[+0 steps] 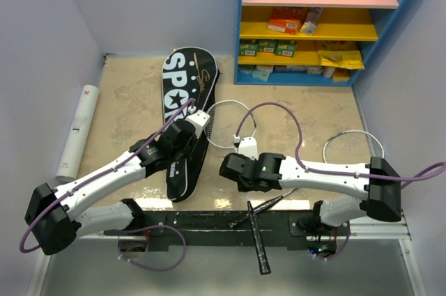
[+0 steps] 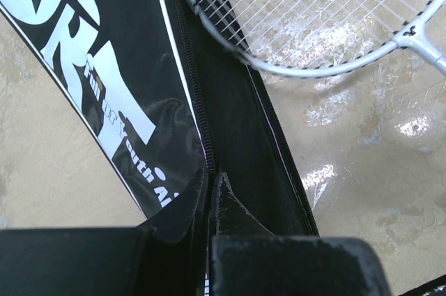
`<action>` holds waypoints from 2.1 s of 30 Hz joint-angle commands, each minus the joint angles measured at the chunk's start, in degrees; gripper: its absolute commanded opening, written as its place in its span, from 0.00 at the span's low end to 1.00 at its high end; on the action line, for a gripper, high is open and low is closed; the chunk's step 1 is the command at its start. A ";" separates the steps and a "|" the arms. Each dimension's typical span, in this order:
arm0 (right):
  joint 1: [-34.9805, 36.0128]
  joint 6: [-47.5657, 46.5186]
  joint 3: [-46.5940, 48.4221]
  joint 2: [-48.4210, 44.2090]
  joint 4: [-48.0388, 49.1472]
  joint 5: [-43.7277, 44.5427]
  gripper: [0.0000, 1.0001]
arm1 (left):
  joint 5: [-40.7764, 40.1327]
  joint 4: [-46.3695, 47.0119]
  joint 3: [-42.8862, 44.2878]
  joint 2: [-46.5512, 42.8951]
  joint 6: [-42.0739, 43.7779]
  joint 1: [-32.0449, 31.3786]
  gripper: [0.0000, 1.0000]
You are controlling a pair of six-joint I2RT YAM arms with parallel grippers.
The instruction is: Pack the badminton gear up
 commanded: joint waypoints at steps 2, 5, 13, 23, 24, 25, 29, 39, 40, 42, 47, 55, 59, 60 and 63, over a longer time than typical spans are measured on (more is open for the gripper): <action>2.30 2.50 6.64 0.73 -2.89 7.24 0.00 | 0.73 3.87 -0.05 -1.41 0.78 0.34 0.00; 2.39 0.74 7.35 1.87 -0.01 7.06 0.00 | 1.17 3.96 0.03 -1.50 0.78 0.34 0.00; 1.52 -6.72 7.26 8.72 17.20 9.52 0.00 | 3.27 4.04 -0.05 -1.50 1.04 0.34 0.00; -7.53 -20.34 2.43 13.65 44.02 3.91 0.00 | 4.50 4.13 -0.67 -2.82 0.96 0.34 0.00; -8.85 -21.14 1.29 14.00 46.22 2.94 0.00 | 4.85 4.22 -0.76 -2.91 0.96 0.25 0.00; -10.86 -21.76 1.19 15.31 49.55 1.97 0.00 | 4.86 4.31 -0.67 -2.91 0.96 0.25 0.00; -13.34 -23.08 2.16 20.50 56.24 1.61 0.00 | 5.47 4.31 -0.67 -2.73 1.22 0.25 0.00; -16.42 -19.48 5.76 30.88 68.92 -4.27 0.00 | 6.44 4.48 -0.67 -2.21 1.13 0.25 0.00; -16.42 -19.39 6.03 30.79 68.39 -4.45 0.00 | 6.44 4.48 -0.76 -2.12 1.22 0.34 0.00; -16.51 -18.25 5.24 29.39 67.51 -4.89 0.06 | 6.35 4.48 -0.84 -1.94 1.13 0.34 0.00; -16.42 -16.40 1.90 23.68 61.64 -4.19 0.45 | 6.00 4.39 -0.58 -1.59 1.04 0.25 0.00; -14.14 -14.90 -1.79 13.58 43.01 -3.23 0.57 | 5.30 4.13 -0.32 -0.27 1.04 0.34 0.00; -9.92 -14.82 -2.50 11.11 35.35 -1.64 0.58 | 5.30 4.13 -0.14 0.34 1.22 0.51 0.00; -7.56 -14.73 -2.41 10.84 33.25 -1.29 0.59 | 5.30 4.13 -0.14 0.43 1.22 0.51 0.00; -3.95 -13.94 -2.23 10.75 30.87 -1.72 0.62 | 5.38 4.13 0.03 0.61 1.13 0.78 0.00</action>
